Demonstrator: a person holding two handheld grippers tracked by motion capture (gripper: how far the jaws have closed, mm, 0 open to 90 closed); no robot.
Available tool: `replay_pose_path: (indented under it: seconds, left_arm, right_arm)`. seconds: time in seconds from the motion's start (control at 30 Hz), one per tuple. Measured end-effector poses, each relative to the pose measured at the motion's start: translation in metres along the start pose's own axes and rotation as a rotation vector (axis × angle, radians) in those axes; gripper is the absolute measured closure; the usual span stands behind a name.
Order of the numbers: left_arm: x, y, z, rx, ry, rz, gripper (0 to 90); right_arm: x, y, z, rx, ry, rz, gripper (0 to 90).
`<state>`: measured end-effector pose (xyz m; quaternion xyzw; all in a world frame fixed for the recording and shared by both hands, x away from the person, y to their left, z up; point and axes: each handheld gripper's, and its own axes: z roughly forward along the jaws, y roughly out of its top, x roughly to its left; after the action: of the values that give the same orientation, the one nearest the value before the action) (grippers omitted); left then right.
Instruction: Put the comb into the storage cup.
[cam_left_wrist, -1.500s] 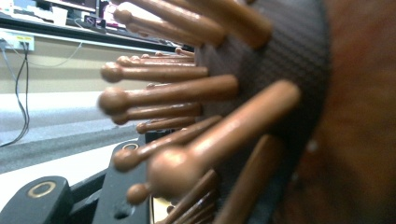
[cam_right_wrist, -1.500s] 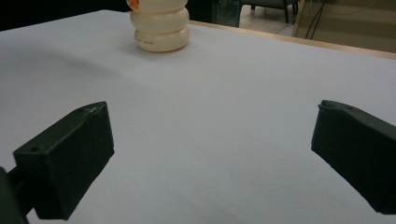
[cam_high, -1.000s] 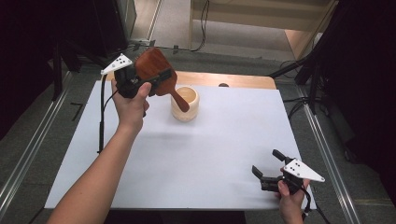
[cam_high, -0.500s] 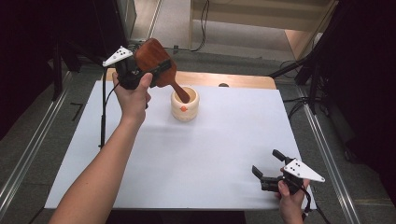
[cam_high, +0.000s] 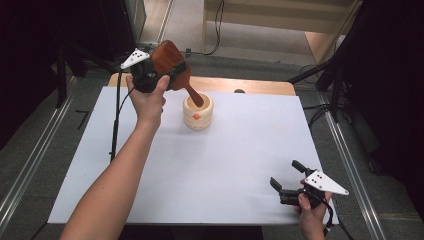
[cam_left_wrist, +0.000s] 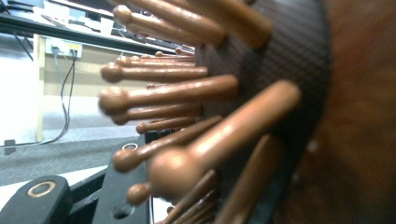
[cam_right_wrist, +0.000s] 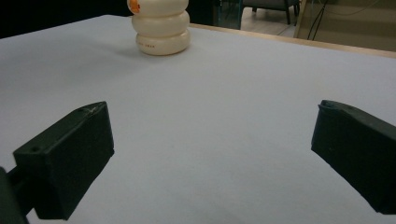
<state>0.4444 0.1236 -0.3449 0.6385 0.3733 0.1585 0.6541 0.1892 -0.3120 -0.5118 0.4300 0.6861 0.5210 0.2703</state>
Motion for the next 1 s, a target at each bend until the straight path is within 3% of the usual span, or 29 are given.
replay_pose_path:
  seconds: [0.3,1.0]
  left_arm:
    - [0.004,-0.011,0.010,0.014,0.022,-0.011,51.5]
    - [0.006,-0.033,0.027,0.070,0.061,0.006,51.4]
  right_arm:
    - [0.000,0.000,0.000,-0.003,0.002,0.000,0.0]
    - [0.000,0.000,0.001,0.000,0.006,-0.003,0.0]
